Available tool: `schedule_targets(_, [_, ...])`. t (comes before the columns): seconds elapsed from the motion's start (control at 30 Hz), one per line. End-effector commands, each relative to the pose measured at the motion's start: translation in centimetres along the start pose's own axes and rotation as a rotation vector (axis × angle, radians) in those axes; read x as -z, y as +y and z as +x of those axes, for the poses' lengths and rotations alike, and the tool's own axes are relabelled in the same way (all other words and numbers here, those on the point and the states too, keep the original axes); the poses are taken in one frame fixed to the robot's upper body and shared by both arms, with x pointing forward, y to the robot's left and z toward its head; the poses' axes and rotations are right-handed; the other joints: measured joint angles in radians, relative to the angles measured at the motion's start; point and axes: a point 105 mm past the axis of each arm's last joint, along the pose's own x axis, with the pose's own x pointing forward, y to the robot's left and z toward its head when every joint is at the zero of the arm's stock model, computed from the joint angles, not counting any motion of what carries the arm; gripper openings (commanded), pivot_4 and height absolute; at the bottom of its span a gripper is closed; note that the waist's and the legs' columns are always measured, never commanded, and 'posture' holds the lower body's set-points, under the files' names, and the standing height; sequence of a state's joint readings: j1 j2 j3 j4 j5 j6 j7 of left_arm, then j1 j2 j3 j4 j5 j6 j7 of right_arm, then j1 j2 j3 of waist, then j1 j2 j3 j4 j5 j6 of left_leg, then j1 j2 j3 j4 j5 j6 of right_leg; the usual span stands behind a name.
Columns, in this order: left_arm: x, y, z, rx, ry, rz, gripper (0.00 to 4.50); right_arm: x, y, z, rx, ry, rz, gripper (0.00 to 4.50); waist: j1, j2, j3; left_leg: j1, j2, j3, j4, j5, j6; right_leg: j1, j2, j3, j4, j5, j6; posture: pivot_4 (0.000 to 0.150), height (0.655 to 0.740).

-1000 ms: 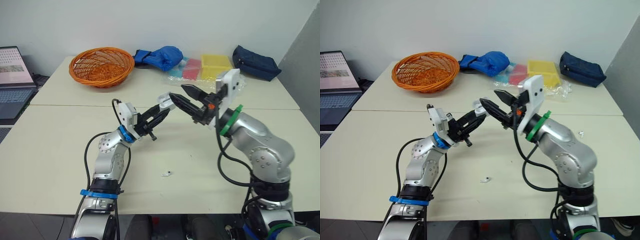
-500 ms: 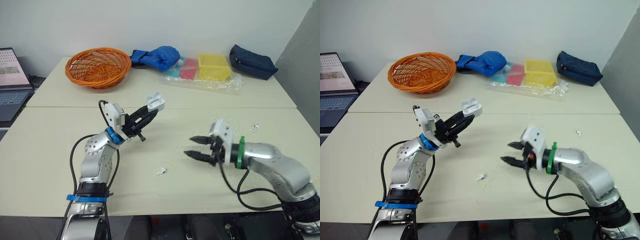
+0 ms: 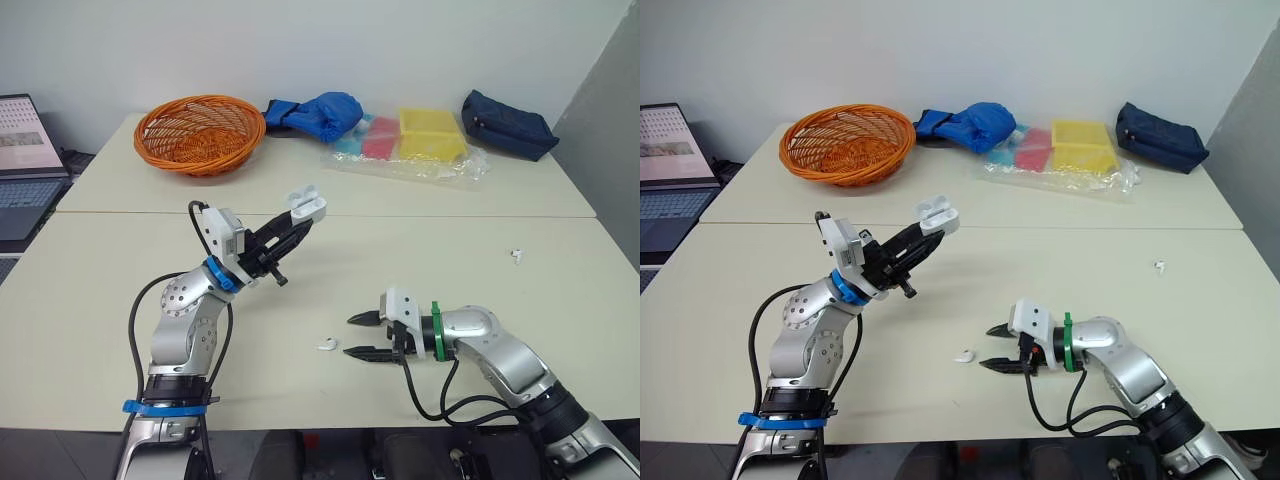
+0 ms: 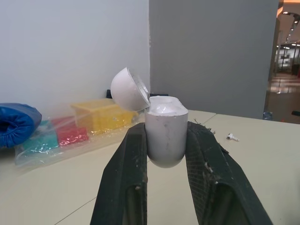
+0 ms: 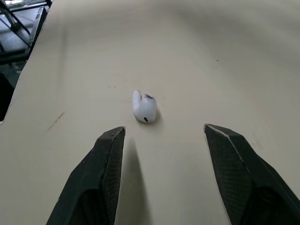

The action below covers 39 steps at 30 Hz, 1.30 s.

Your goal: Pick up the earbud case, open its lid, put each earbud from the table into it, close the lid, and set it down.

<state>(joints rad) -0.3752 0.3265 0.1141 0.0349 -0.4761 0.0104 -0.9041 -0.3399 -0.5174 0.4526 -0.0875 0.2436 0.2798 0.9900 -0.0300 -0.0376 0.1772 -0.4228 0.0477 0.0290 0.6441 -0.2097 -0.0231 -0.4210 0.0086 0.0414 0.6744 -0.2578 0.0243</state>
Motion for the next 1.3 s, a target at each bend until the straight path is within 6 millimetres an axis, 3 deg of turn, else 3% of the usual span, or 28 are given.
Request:
schedule_targets(0.03, [-1.6,-0.3,0.3,0.015,-0.049,0.036,0.76,-0.9,0.1,0.4,-0.035,-0.017,-0.078,2.78,0.0,0.0,0.0,0.0,0.0,0.0,0.0,0.0,0.0,0.0,0.0,0.0,0.0,0.0,0.0,0.15,0.74])
schedule_targets(0.33, [-1.6,-0.4,0.5,0.023,-0.053,0.038,0.76,-0.6,-0.6,2.6,-0.052,-0.003,-0.114,2.78,0.0,0.0,0.0,0.001,0.0,0.0,0.0,0.0,0.0,0.0,0.0,0.0,0.002,0.0,0.0,0.15,0.74])
schedule_targets(0.47, [-1.6,-0.4,0.5,0.022,-0.054,0.038,0.76,-0.4,-0.5,2.7,-0.068,0.001,-0.106,1.87,0.0,0.0,0.0,0.002,0.0,0.001,0.001,0.0,0.0,0.001,0.0,0.001,0.002,0.0,0.0,0.15,0.74])
schedule_targets(0.6, [-1.4,-0.4,0.4,0.022,-0.052,0.038,0.76,0.0,-0.2,2.3,-0.081,0.013,-0.115,0.33,0.0,0.0,0.0,0.002,0.0,0.001,0.001,0.0,0.0,0.001,0.0,0.001,0.003,0.0,0.0,0.15,0.74])
schedule_targets(0.77, [-1.4,-0.4,0.5,0.02,-0.054,0.036,0.76,-0.2,-0.7,1.2,-0.053,0.015,-0.117,0.24,0.0,0.0,0.0,0.003,0.0,0.001,0.001,0.0,0.0,0.001,0.0,0.001,0.003,0.0,0.0,0.15,0.74])
schedule_targets(1.07, [-1.0,-0.6,0.6,0.018,-0.059,0.029,0.76,-1.1,-2.1,-5.7,0.208,0.002,-0.02,0.24,0.004,0.0,0.0,0.003,-0.001,0.002,0.0,0.0,0.0,0.001,-0.001,0.002,0.003,0.0,0.0,0.15,0.74])
schedule_targets(1.17, [-0.8,-0.6,0.5,0.018,-0.057,0.022,0.76,-0.7,-3.4,-10.5,0.544,-0.04,0.117,0.24,0.004,0.0,0.0,0.003,0.0,0.001,0.0,0.0,0.0,0.001,-0.001,0.001,0.003,-0.001,-0.001,0.15,0.74])
schedule_targets(1.3, [-0.7,-0.7,0.7,0.021,-0.059,0.017,0.76,1.4,-2.8,-14.0,0.826,-0.05,0.265,0.24,0.004,0.0,0.0,0.003,0.0,0.001,0.0,0.0,0.0,0.001,-0.001,0.002,0.003,-0.001,-0.001,0.15,0.74])
